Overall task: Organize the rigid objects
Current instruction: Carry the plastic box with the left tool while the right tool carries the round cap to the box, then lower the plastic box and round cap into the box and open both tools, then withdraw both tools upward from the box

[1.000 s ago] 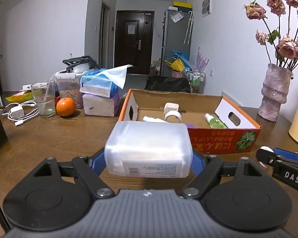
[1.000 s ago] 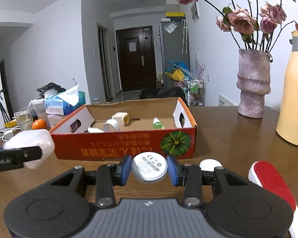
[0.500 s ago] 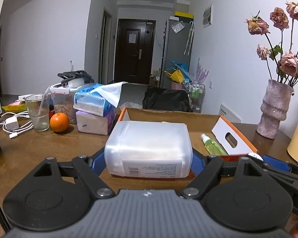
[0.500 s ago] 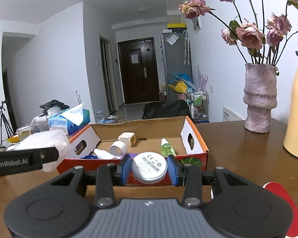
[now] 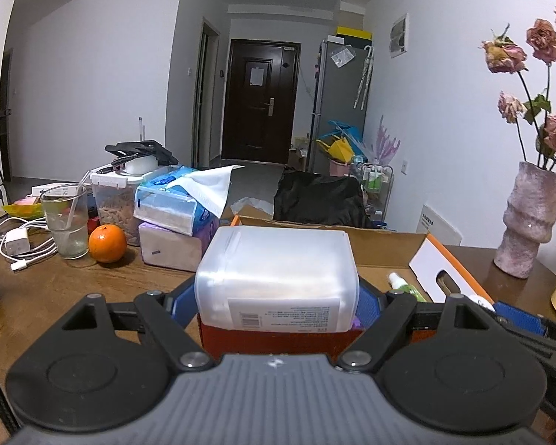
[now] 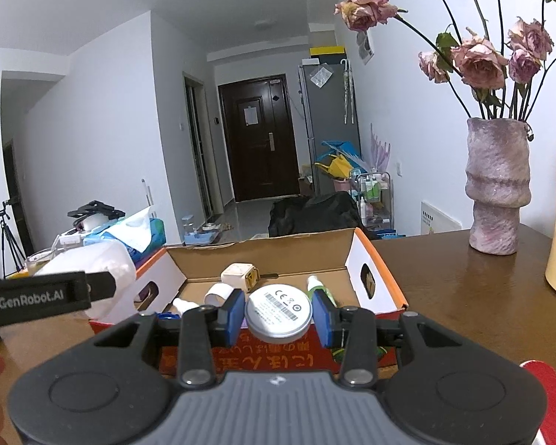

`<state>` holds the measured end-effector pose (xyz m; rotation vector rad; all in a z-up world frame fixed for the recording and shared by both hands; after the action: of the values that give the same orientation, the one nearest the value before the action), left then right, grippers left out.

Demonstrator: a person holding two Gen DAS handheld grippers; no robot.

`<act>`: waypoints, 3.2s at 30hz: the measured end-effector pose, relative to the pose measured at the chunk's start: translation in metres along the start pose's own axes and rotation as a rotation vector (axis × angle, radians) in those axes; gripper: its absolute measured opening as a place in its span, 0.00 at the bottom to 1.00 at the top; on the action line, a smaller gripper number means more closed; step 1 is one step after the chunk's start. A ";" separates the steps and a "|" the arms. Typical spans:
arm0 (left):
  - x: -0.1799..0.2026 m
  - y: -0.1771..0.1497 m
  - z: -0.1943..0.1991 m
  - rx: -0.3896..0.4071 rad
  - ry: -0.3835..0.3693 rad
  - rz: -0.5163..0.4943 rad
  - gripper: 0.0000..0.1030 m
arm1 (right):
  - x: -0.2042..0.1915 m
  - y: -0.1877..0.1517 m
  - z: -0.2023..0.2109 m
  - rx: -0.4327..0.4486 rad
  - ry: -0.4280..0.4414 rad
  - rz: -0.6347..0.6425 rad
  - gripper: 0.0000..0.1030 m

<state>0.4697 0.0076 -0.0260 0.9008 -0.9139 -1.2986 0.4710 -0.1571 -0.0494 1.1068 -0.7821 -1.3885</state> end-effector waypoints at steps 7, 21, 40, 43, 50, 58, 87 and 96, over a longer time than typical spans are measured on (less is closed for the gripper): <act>0.001 0.005 -0.021 -0.009 0.008 0.000 0.80 | 0.002 0.002 -0.016 -0.001 -0.002 -0.005 0.37; 0.009 0.015 -0.061 -0.018 0.006 -0.011 0.80 | 0.003 0.013 -0.058 -0.004 -0.002 -0.007 0.37; 0.016 0.019 -0.112 -0.039 0.032 -0.065 0.80 | 0.010 0.025 -0.107 -0.010 -0.015 0.003 0.37; 0.016 0.019 -0.118 -0.041 0.037 -0.072 0.80 | 0.011 0.025 -0.113 -0.014 -0.019 0.010 0.37; 0.015 0.019 -0.128 -0.044 0.048 -0.093 0.80 | 0.012 0.024 -0.124 -0.026 -0.024 0.025 0.37; 0.015 0.017 -0.138 -0.056 0.054 -0.110 0.80 | 0.013 0.021 -0.132 -0.039 -0.030 0.038 0.37; 0.001 0.016 -0.143 -0.072 0.097 -0.094 1.00 | 0.023 0.020 -0.131 -0.041 -0.104 0.037 0.99; -0.002 0.017 -0.130 -0.063 0.103 -0.080 1.00 | 0.025 0.022 -0.116 -0.017 -0.120 0.039 1.00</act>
<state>0.5961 0.0144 -0.0604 0.9542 -0.7593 -1.3294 0.5888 -0.1684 -0.0723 0.9966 -0.8725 -1.4363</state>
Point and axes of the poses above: each gripper's, at about its wrist camera, not at the fingertips, and z roughly against the way its jaws point, x to its right, y to its top, the point moved 8 cm from there along -z, roughly the way its jaws point, and after that the axes turned 3 degrees about -z, right-handed, at the moved point
